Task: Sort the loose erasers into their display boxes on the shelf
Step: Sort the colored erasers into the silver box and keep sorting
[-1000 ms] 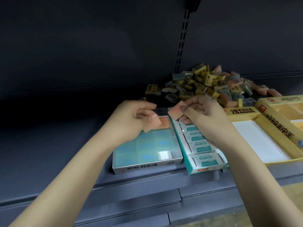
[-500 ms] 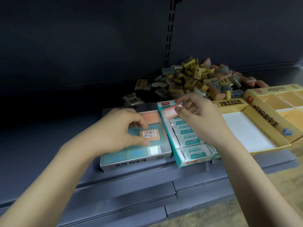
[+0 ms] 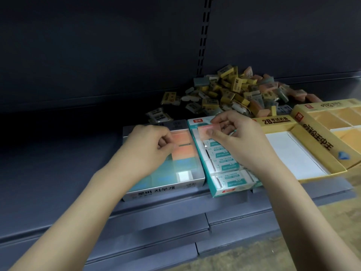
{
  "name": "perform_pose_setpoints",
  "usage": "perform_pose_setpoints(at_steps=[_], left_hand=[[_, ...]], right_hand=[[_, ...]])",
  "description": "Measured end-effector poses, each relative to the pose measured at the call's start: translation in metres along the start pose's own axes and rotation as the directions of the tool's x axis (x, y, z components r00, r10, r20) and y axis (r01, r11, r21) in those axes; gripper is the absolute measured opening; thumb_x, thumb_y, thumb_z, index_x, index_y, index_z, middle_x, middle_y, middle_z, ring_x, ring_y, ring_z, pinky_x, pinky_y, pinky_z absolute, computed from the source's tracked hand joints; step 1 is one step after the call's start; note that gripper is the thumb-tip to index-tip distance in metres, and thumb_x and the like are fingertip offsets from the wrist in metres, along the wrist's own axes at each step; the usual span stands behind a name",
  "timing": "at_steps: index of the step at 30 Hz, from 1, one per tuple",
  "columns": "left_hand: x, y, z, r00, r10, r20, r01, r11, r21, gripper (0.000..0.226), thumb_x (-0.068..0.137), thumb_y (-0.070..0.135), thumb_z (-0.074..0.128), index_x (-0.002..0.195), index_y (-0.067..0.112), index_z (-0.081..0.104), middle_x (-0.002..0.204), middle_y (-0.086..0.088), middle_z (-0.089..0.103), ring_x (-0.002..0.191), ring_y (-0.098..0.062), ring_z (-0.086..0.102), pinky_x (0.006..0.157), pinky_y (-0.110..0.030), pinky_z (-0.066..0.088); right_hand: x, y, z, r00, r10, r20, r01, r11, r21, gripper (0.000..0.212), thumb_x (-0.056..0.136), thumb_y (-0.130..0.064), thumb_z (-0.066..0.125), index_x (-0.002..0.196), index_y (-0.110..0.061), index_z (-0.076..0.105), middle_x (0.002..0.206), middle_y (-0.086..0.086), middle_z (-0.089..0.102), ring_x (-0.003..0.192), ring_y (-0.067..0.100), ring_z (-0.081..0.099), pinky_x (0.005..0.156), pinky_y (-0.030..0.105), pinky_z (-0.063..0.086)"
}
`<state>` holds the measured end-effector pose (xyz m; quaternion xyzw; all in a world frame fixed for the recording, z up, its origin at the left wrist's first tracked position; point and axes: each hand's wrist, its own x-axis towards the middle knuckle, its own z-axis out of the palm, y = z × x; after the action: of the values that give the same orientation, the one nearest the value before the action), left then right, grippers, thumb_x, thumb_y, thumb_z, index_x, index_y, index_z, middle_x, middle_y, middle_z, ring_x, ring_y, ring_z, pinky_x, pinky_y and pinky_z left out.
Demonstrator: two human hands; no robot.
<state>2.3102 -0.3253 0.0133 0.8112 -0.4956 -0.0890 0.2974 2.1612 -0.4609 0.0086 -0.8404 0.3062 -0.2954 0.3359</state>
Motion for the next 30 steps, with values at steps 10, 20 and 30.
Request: perform_pose_setpoints(at_steps=[10, 20, 30], left_hand=[[-0.004, -0.004, -0.003, 0.991, 0.084, 0.105, -0.091, 0.994, 0.06, 0.025, 0.069, 0.03, 0.079, 0.088, 0.024, 0.066, 0.086, 0.014, 0.054, 0.074, 0.0, 0.048, 0.066, -0.016, 0.037], [-0.005, -0.003, 0.003, 0.998, 0.028, 0.049, -0.031, 0.997, 0.075, 0.017, 0.076, 0.028, 0.071, 0.087, 0.023, 0.06, 0.088, 0.012, 0.057, 0.069, 0.008, 0.043, 0.063, 0.001, 0.032], [-0.009, -0.004, -0.009, 1.0, -0.02, -0.012, 0.02, 1.0, -0.008, 0.02, 0.078, 0.031, 0.07, 0.092, 0.028, 0.056, 0.082, 0.016, 0.059, 0.069, 0.0, 0.054, 0.065, -0.017, 0.043]], right_hand=[[0.001, -0.001, -0.007, 0.987, -0.106, 0.121, 0.13, 0.97, -0.204, 0.021, 0.081, -0.022, 0.071, 0.102, -0.022, 0.068, 0.085, -0.016, 0.051, 0.072, -0.006, 0.047, 0.068, 0.003, 0.034], [0.006, -0.002, -0.005, 0.969, -0.163, 0.186, 0.21, 0.941, -0.264, 0.027, 0.084, -0.025, 0.069, 0.11, -0.019, 0.068, 0.095, -0.007, 0.053, 0.072, -0.003, 0.044, 0.067, 0.002, 0.032], [-0.003, -0.018, -0.001, 0.953, -0.214, 0.216, 0.25, 0.956, -0.154, 0.022, 0.081, -0.025, 0.072, 0.102, -0.024, 0.068, 0.093, -0.01, 0.055, 0.077, -0.008, 0.046, 0.069, 0.006, 0.034]])
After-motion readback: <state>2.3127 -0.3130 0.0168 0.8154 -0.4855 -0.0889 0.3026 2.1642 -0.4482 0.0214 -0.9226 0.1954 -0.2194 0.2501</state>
